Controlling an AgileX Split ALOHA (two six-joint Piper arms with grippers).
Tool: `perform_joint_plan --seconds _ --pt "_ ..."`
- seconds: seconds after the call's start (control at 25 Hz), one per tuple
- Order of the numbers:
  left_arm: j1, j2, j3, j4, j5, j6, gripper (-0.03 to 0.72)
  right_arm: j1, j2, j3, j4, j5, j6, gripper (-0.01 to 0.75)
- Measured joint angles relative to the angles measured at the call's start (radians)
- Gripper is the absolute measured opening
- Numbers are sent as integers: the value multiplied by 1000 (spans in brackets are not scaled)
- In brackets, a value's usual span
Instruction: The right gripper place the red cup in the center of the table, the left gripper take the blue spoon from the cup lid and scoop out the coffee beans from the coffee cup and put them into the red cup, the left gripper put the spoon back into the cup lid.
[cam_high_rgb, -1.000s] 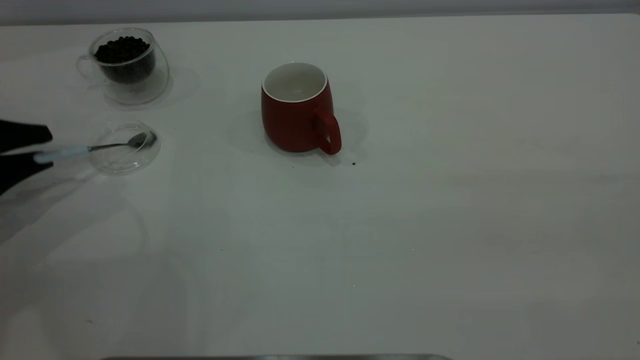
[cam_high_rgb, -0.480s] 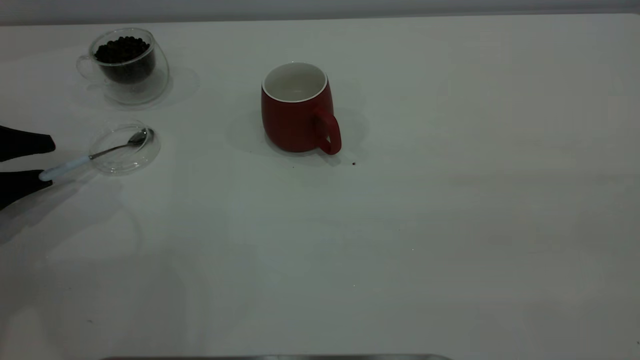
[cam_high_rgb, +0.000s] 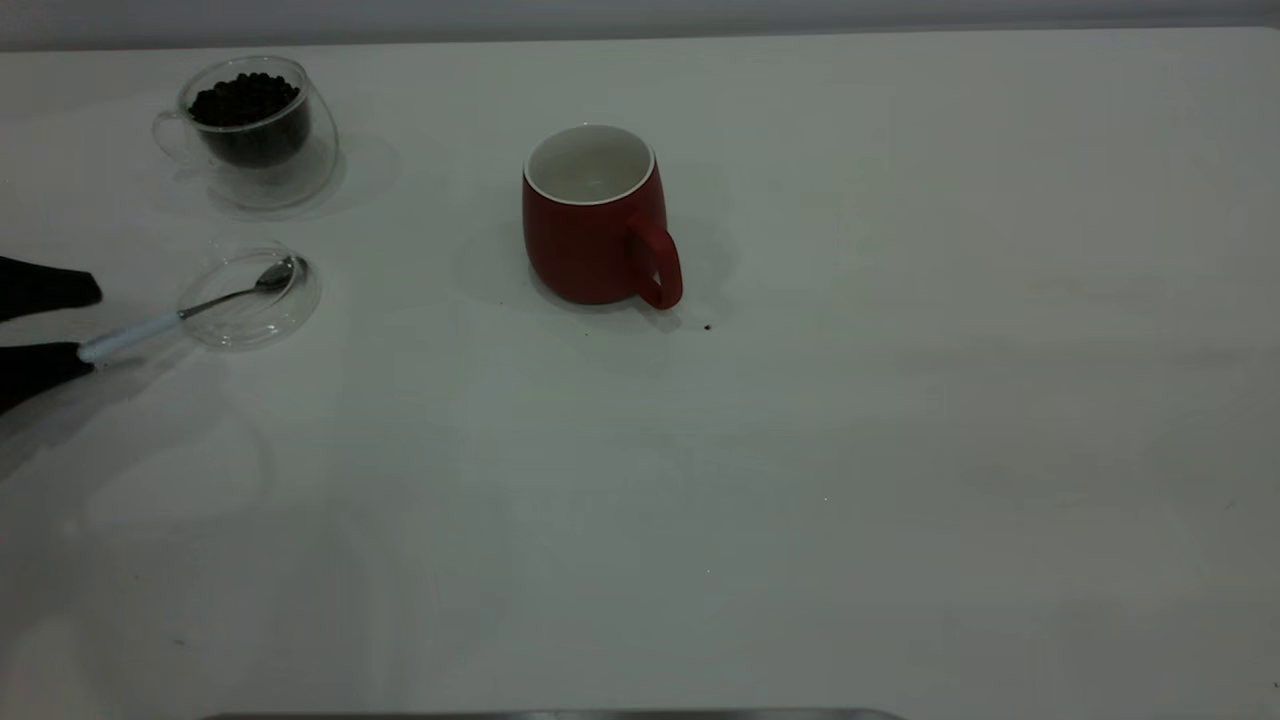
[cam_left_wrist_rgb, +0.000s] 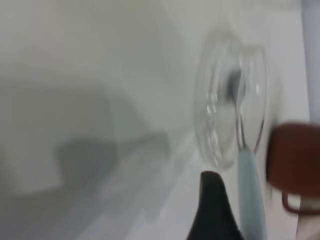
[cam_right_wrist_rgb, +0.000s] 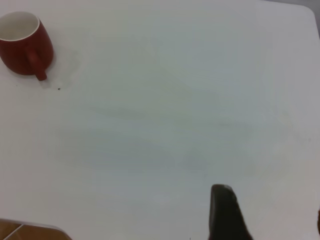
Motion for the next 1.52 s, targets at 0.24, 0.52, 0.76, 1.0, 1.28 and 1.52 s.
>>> perform_joint_plan --seconds 0.24,0.52,0.76,1.0,1.28,1.52 --pt "105 -136 -9 -17 27 -12 585 0 0 0 0 0 0 466" --pt "121 -498 -9 -8 109 -147 581 0 0 0 0 0 0 466" --pt "-40 -890 -30 -15 87 -256 560 0 0 0 0 0 0 466" --pt "-239 -1218 -87 237 -21 -517 559 0 0 0 0 0 0 466" --pt "-261 -1536 -100 691 17 -1005 559 0 0 0 0 0 0 466" --pt "-261 -1702 -100 1154 181 -1380 559 0 0 0 0 0 0 466"
